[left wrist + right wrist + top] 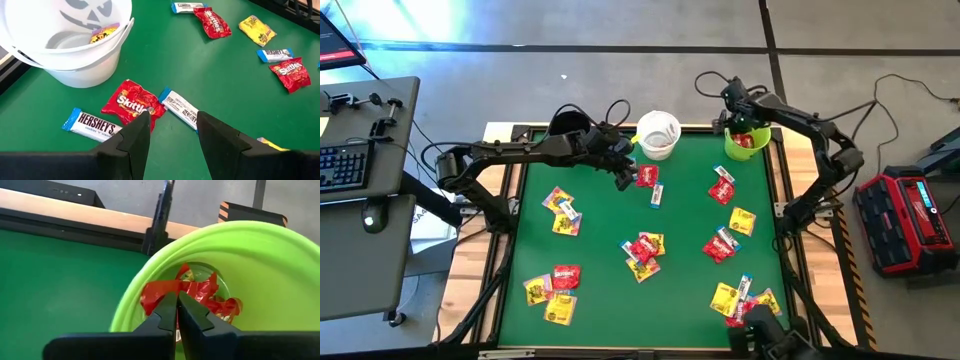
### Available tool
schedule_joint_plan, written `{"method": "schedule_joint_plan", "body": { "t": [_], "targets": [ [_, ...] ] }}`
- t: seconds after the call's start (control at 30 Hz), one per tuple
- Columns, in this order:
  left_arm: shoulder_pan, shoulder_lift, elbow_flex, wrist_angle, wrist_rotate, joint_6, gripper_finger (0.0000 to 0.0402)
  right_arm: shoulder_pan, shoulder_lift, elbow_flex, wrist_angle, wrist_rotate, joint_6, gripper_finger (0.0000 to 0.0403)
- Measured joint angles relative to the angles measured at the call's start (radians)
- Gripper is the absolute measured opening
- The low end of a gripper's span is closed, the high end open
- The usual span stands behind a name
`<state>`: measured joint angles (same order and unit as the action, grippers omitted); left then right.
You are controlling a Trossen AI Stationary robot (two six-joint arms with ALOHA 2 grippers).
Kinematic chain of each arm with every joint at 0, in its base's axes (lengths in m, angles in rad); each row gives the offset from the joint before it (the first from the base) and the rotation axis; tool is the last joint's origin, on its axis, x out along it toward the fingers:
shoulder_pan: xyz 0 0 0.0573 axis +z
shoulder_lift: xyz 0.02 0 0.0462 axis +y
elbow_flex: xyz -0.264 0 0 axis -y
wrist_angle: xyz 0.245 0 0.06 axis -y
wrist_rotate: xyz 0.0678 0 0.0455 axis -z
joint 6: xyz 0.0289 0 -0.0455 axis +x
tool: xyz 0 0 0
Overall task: Sort candy by brand, put in halloween buckets
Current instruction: Put the red candy into the green bucket
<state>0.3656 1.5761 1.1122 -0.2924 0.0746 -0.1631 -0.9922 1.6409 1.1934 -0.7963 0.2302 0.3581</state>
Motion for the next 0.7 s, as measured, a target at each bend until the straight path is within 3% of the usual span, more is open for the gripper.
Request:
{"method": "schedule_joint_plan", "body": {
  "t": [0.17,0.33,0.53,0.7],
  "targets": [
    [0.0,0.0,0.0,0.0,0.0,0.0,0.0154,-0.016,-0.032,0.024,-0.059,-0.002,-0.053,0.0001],
    [0.001,0.0,0.0,-0.006,0.0,0.016,0.0154,0.05,-0.135,0.079,-0.182,0.005,-0.089,0.0],
    [0.0,0.0,0.0,-0.012,0.006,0.026,0.0154,0.237,-0.326,0.077,-0.227,0.0,-0.01,0.0],
    [-0.001,0.0,0.0,-0.011,0.057,0.069,0.0154,0.459,-0.462,0.042,-0.242,0.006,0.172,0.0]
  ]
}}
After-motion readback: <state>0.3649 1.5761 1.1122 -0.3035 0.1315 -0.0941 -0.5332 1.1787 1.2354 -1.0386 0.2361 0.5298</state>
